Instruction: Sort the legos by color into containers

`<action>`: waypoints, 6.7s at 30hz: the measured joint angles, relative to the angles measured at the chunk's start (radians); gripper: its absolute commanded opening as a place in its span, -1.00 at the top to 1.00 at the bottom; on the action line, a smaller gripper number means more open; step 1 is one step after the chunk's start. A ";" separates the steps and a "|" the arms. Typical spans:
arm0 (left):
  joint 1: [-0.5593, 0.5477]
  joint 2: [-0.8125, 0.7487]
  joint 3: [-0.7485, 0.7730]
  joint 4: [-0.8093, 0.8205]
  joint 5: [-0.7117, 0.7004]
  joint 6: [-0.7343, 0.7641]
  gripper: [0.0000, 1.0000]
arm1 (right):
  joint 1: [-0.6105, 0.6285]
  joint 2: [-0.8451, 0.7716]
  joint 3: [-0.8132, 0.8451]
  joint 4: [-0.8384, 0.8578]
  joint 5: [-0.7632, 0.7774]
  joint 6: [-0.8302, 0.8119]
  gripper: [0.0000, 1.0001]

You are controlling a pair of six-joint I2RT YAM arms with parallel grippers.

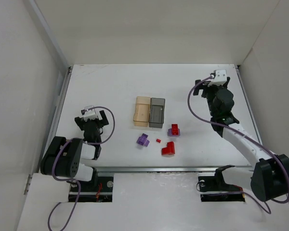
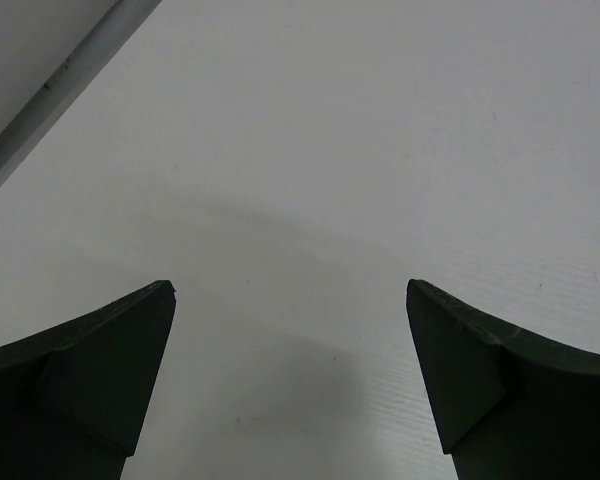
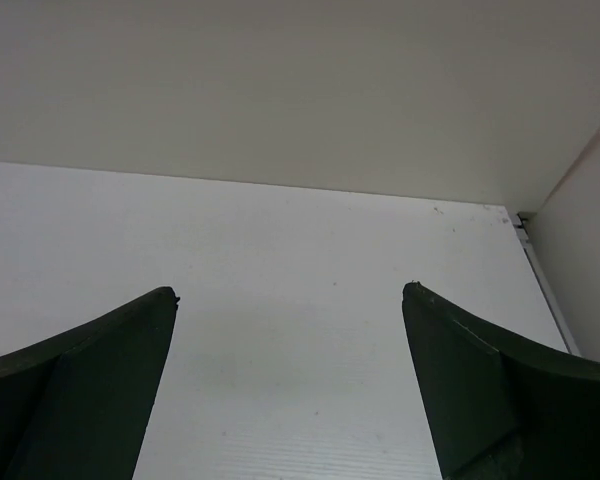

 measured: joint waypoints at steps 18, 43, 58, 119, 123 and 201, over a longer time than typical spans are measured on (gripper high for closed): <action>-0.022 -0.511 0.330 -0.434 0.527 0.415 -1.00 | 0.397 0.031 0.472 -0.417 0.668 -0.295 -0.99; -0.222 -0.524 0.625 -1.230 0.426 0.535 -1.00 | 0.428 0.282 0.339 -1.194 0.034 0.678 -0.52; -0.243 -0.549 0.594 -1.235 0.341 0.519 -1.00 | 0.435 0.435 0.361 -1.162 0.072 0.709 0.21; -0.404 -0.254 0.825 -1.435 0.954 0.761 1.00 | 0.476 0.235 0.589 -0.897 -0.312 0.668 1.00; -0.350 -0.310 0.755 -1.493 0.841 0.735 1.00 | 0.351 0.255 0.590 -0.881 -0.278 0.675 1.00; -0.636 -0.050 0.724 -1.574 0.794 0.511 -0.50 | 0.389 0.174 0.335 -1.023 -0.188 0.603 -0.93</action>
